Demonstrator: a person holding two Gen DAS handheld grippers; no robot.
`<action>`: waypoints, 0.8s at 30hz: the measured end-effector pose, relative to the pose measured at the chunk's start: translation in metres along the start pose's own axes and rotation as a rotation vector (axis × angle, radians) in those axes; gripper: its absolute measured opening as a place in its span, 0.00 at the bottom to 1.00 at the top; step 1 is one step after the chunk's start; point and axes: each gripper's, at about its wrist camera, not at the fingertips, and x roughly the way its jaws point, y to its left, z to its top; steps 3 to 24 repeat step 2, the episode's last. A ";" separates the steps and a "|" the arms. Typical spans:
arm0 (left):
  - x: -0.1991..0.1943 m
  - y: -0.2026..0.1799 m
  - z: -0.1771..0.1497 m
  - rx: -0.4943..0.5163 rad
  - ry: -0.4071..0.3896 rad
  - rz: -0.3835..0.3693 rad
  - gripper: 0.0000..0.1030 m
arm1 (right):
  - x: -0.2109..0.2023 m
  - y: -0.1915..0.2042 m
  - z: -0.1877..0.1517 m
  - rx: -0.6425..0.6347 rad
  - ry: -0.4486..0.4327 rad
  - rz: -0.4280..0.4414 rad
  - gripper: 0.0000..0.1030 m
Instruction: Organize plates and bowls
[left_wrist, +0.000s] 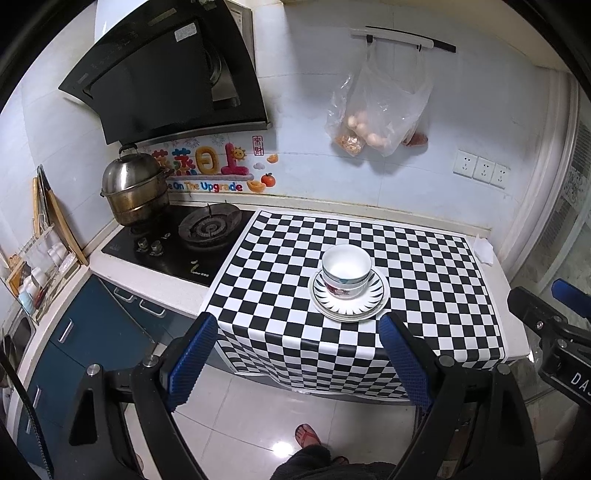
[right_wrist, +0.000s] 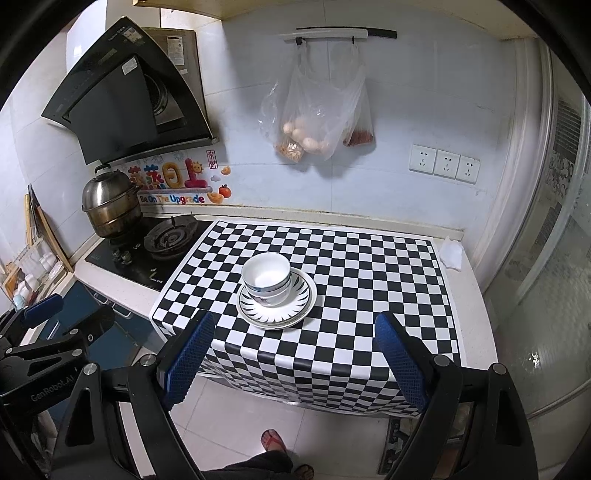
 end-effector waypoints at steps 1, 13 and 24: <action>-0.001 0.000 0.000 -0.003 -0.002 0.000 0.87 | 0.001 -0.002 0.000 -0.002 0.000 -0.001 0.88; -0.002 0.000 0.001 -0.005 -0.002 -0.001 0.87 | 0.000 0.001 0.000 -0.001 0.000 0.001 0.88; -0.002 0.000 0.001 -0.005 -0.002 -0.001 0.87 | 0.000 0.001 0.000 -0.001 0.000 0.001 0.88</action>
